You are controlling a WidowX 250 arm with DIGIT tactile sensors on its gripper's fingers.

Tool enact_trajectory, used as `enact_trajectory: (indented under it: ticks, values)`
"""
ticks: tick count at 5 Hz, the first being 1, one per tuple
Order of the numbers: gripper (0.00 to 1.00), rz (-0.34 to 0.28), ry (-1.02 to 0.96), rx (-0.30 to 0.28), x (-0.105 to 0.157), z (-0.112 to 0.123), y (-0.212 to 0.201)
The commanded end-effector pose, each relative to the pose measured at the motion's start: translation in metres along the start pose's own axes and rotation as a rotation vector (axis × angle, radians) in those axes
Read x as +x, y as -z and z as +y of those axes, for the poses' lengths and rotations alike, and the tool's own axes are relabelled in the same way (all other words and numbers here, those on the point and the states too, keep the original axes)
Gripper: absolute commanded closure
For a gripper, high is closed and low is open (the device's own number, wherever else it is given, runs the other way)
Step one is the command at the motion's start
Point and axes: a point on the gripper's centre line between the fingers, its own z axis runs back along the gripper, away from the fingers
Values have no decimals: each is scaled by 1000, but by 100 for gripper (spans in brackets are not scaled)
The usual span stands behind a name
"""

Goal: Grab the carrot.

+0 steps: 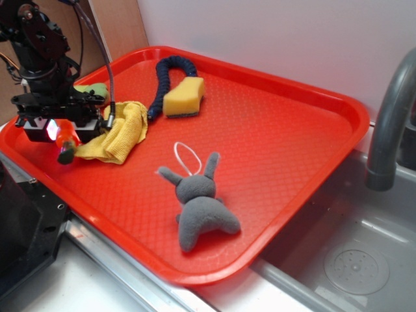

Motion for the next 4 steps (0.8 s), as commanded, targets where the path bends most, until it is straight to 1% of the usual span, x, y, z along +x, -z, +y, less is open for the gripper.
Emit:
enact_trajectory:
  ticks: [1,2,3,4]
  values:
    - [100,216,116,-43,-33,7,27]
    - [100,237,153,-25,-45,3,17]
    - [100,168,176,0,-28,-7,-22]
    - [100,72,222,22,-21,-24,-71]
